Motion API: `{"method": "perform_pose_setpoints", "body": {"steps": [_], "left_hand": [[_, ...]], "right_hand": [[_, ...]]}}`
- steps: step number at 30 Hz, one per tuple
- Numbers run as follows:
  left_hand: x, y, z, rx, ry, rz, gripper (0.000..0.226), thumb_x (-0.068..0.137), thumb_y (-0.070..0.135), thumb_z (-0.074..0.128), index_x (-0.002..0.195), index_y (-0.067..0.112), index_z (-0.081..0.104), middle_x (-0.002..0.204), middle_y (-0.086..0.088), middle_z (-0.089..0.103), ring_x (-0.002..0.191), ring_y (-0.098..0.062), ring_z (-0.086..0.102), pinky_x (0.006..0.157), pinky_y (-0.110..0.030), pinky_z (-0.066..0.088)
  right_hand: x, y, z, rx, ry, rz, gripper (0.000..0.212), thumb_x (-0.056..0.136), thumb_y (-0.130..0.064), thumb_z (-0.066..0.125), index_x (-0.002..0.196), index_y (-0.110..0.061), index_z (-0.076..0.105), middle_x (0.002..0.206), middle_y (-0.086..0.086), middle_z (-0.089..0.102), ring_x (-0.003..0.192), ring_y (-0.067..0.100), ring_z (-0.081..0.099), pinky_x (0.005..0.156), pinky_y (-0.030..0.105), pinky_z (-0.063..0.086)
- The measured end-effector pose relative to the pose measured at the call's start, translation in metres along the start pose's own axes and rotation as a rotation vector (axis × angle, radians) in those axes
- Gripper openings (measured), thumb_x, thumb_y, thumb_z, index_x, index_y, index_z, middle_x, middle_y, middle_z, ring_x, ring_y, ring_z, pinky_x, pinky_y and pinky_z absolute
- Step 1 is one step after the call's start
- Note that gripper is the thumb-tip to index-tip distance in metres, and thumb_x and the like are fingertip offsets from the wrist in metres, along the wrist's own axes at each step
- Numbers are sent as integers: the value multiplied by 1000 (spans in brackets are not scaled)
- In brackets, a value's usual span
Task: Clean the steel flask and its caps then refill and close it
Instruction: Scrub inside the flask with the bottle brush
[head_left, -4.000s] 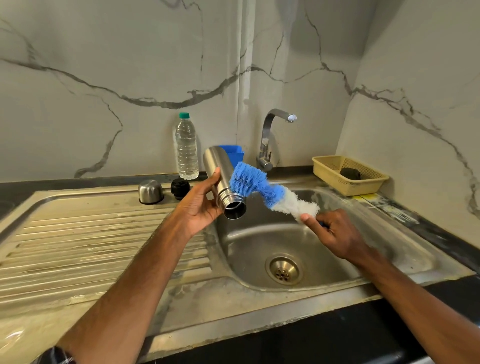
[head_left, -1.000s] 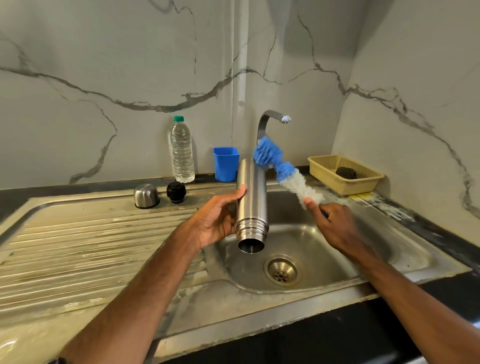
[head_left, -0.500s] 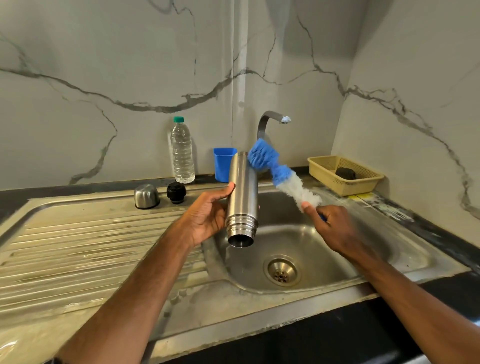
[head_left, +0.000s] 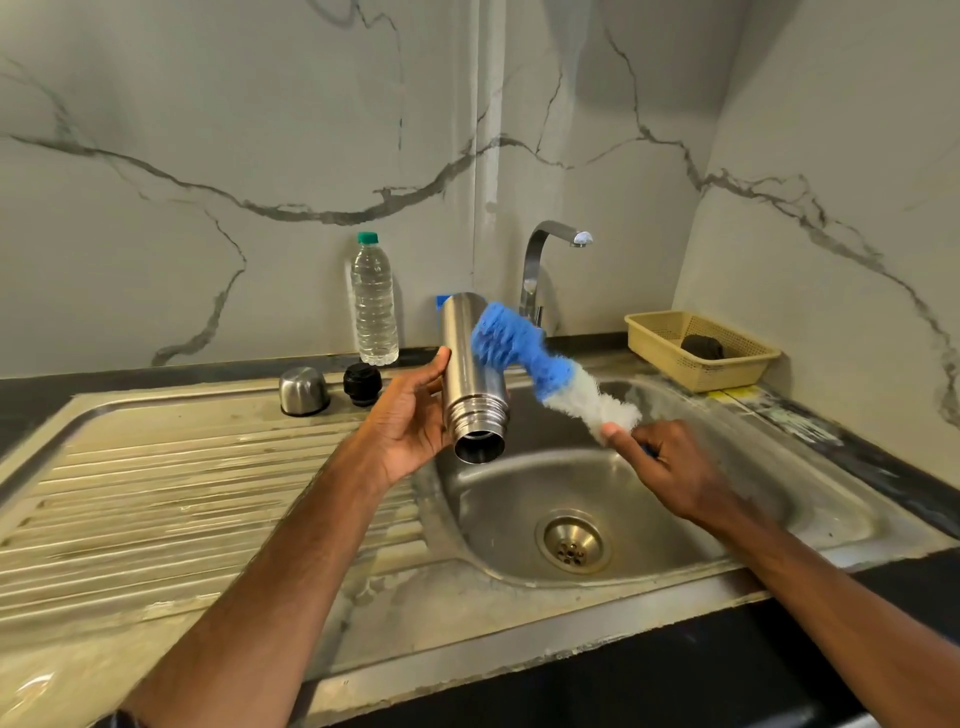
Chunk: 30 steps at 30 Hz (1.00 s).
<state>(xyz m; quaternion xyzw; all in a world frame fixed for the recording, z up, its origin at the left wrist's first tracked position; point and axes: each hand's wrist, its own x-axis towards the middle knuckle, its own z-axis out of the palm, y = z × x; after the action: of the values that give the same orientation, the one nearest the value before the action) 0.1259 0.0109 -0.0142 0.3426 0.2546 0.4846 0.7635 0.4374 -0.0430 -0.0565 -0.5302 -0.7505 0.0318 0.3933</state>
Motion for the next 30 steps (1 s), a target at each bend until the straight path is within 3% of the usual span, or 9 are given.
{"method": "perform_pose_setpoints", "body": {"steps": [6,9,13,16,19,22,24,27,30], "left_hand": [[1,-5,3,126,-22,8,70,86,35,80,139,-1,52,145,-29,51,135,-46,49,116,-62,34],[-3,-2,6,130,-7,14,58,89,31,73,135,-1,54,123,-21,69,108,-34,70,104,-53,50],[-6,1,5,150,27,42,54,90,27,71,133,0,54,109,-15,73,96,-28,72,94,-44,56],[-5,3,0,90,36,46,64,83,23,77,137,-1,52,104,-13,73,90,-25,73,81,-40,63],[-2,2,0,115,65,56,60,82,26,78,132,2,56,106,-13,72,91,-26,73,76,-38,62],[-1,1,-2,69,58,42,66,76,24,85,133,4,58,111,-13,70,94,-25,72,74,-38,62],[-1,1,-1,82,60,46,72,71,23,88,133,3,57,102,-11,72,86,-23,73,67,-35,61],[-1,0,3,108,102,61,54,84,21,75,131,1,57,84,-6,75,71,-19,73,57,-31,59],[-1,2,0,119,153,40,48,90,15,73,132,-1,56,84,-7,74,69,-18,72,55,-30,57]], "right_hand": [[2,0,1,2,22,50,68,96,-66,40,46,-19,44,42,-7,35,37,8,32,44,23,30],[0,0,0,20,-12,-18,63,96,-62,44,46,-23,43,40,-6,36,36,9,33,43,25,28],[0,-1,-2,10,-2,-30,62,96,-61,45,46,-24,44,39,-9,36,35,9,34,41,25,27],[-1,-1,0,-3,-24,-108,63,98,-59,48,46,-24,43,39,-8,34,33,12,34,41,33,30],[-1,-2,-1,-7,10,-46,69,97,-65,43,46,-19,45,39,-6,35,34,12,33,42,34,30],[-3,-2,0,-29,-30,-121,67,97,-61,47,46,-17,46,39,-6,35,34,11,34,42,34,30],[-3,-4,-1,-41,-26,-111,68,96,-66,44,46,-20,43,39,-7,33,34,11,33,42,33,29],[-2,-5,-2,-51,2,-82,66,96,-67,42,45,-26,40,38,-9,31,34,11,32,42,26,26],[-2,-5,-3,-83,-17,-112,61,95,-63,46,45,-29,39,38,-12,30,33,11,32,42,19,22]]}}
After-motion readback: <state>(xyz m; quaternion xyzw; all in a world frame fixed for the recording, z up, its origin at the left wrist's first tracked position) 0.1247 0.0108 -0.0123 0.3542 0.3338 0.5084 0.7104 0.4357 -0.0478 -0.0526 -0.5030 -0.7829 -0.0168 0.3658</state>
